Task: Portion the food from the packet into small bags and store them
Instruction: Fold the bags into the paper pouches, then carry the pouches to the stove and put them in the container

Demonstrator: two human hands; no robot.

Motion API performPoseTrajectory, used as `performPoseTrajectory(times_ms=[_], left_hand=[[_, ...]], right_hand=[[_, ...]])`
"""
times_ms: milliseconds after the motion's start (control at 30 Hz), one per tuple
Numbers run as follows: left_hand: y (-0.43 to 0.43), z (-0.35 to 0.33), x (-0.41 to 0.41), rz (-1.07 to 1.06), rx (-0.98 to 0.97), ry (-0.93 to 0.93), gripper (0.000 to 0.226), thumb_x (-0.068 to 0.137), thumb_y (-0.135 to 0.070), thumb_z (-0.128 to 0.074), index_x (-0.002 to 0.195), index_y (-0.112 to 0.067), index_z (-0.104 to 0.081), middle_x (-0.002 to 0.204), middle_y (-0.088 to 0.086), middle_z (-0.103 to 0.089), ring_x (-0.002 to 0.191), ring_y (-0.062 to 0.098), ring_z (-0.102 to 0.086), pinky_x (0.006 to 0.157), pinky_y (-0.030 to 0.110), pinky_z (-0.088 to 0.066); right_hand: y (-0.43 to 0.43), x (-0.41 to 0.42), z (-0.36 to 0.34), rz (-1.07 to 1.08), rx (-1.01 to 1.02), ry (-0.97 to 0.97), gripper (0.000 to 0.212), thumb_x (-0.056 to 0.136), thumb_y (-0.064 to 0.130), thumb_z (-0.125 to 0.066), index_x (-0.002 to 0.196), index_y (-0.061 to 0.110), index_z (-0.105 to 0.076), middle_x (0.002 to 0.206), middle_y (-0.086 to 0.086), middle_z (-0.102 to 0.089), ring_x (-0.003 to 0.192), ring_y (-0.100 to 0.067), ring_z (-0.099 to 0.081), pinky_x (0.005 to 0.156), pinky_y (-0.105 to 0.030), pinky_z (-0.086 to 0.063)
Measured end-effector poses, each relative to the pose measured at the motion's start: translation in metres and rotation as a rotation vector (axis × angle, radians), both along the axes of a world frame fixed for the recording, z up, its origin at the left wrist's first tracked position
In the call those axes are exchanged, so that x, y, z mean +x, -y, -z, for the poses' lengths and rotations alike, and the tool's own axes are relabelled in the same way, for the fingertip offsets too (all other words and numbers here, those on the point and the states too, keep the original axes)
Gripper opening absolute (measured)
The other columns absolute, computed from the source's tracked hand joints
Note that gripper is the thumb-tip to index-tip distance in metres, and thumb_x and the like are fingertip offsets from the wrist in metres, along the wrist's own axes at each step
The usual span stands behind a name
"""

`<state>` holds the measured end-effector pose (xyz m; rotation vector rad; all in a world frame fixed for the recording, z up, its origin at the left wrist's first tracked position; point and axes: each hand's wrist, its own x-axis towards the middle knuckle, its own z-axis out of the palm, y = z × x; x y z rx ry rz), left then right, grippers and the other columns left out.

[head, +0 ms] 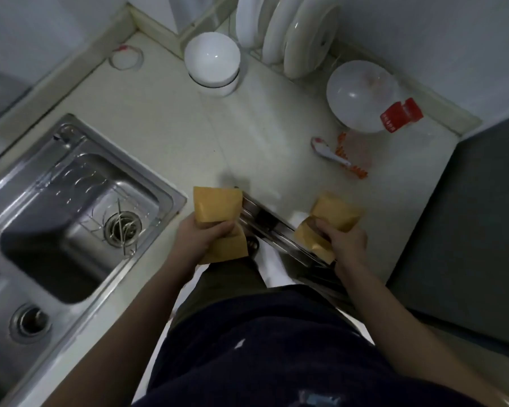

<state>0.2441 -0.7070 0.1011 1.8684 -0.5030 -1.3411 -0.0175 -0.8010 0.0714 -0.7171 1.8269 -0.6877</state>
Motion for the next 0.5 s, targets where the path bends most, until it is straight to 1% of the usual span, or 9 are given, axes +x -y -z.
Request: performPoseTrajectory(times_ms=[67, 133, 167, 267, 333, 400, 467, 500], left_hand=[[-0.02, -0.003, -0.016, -0.057, 0.003, 0.021, 0.037, 0.074, -0.032, -0.081, 0.105, -0.023, -0.063, 0.1, 0.001, -0.07, 0.095, 0.02, -0.065, 0.082, 0.041, -0.053], [-0.038, -0.006, -0.03, -0.101, -0.005, 0.009, 0.031, 0.074, -0.031, -0.082, 0.099, -0.025, -0.065, 0.09, -0.004, -0.073, 0.087, 0.014, -0.068, 0.076, 0.035, -0.053], [-0.049, -0.009, -0.038, -0.134, -0.017, -0.016, 0.031, 0.074, -0.03, -0.082, 0.099, -0.025, -0.066, 0.089, -0.004, -0.074, 0.086, 0.012, -0.069, 0.075, 0.033, -0.052], [-0.098, -0.012, -0.065, -0.25, -0.026, -0.069, 0.034, 0.073, -0.029, -0.083, 0.101, -0.023, -0.066, 0.093, -0.003, -0.074, 0.09, 0.016, -0.069, 0.078, 0.034, -0.054], [-0.14, -0.012, -0.083, -0.354, -0.018, -0.075, 0.034, 0.073, -0.029, -0.083, 0.101, -0.021, -0.065, 0.095, -0.001, -0.073, 0.09, 0.016, -0.068, 0.08, 0.035, -0.054], [-0.186, -0.013, -0.098, -0.483, -0.024, -0.099, 0.028, 0.074, -0.025, -0.082, 0.097, -0.019, -0.066, 0.09, -0.001, -0.076, 0.085, 0.014, -0.071, 0.076, 0.031, -0.055], [-0.234, -0.016, -0.112, -0.637, -0.015, -0.1, 0.03, 0.074, -0.023, -0.082, 0.099, -0.014, -0.069, 0.091, 0.003, -0.076, 0.086, 0.018, -0.072, 0.075, 0.032, -0.056], [-0.258, -0.017, -0.119, -0.72, -0.005, -0.089, 0.03, 0.073, -0.022, -0.082, 0.099, -0.013, -0.069, 0.09, 0.004, -0.076, 0.085, 0.019, -0.072, 0.072, 0.031, -0.057]], right_hand=[[-0.016, -0.011, -0.007, -0.073, -0.034, 0.087, 0.055, 0.06, 0.024, -0.089, 0.107, 0.015, -0.063, 0.092, 0.004, -0.071, 0.076, -0.009, -0.069, 0.051, -0.017, -0.052], [-0.032, -0.024, -0.015, -0.146, -0.049, 0.17, 0.044, 0.063, 0.02, -0.088, 0.101, 0.019, -0.064, 0.09, 0.003, -0.074, 0.077, -0.009, -0.071, 0.054, -0.02, -0.055], [-0.042, -0.032, -0.02, -0.187, -0.055, 0.198, 0.04, 0.064, 0.018, -0.087, 0.097, 0.02, -0.065, 0.088, 0.004, -0.075, 0.076, -0.009, -0.072, 0.055, -0.022, -0.055], [-0.075, -0.063, -0.026, -0.334, -0.009, 0.198, 0.038, 0.067, 0.018, -0.086, 0.099, 0.018, -0.065, 0.088, 0.001, -0.075, 0.08, -0.017, -0.072, 0.058, -0.03, -0.057], [-0.094, -0.08, -0.027, -0.427, 0.056, 0.182, 0.043, 0.068, 0.019, -0.085, 0.105, 0.01, -0.065, 0.094, -0.009, -0.073, 0.083, -0.024, -0.072, 0.062, -0.035, -0.058], [-0.11, -0.089, -0.027, -0.535, 0.1, 0.193, 0.042, 0.07, 0.015, -0.083, 0.107, 0.009, -0.064, 0.097, -0.014, -0.072, 0.084, -0.027, -0.071, 0.063, -0.036, -0.058], [-0.125, -0.088, -0.024, -0.677, 0.134, 0.178, 0.044, 0.071, 0.012, -0.082, 0.111, 0.011, -0.062, 0.104, -0.014, -0.069, 0.093, -0.031, -0.067, 0.07, -0.041, -0.056], [-0.13, -0.086, -0.021, -0.736, 0.157, 0.166, 0.047, 0.071, 0.012, -0.082, 0.113, 0.01, -0.061, 0.107, -0.016, -0.067, 0.097, -0.033, -0.065, 0.074, -0.043, -0.055]])
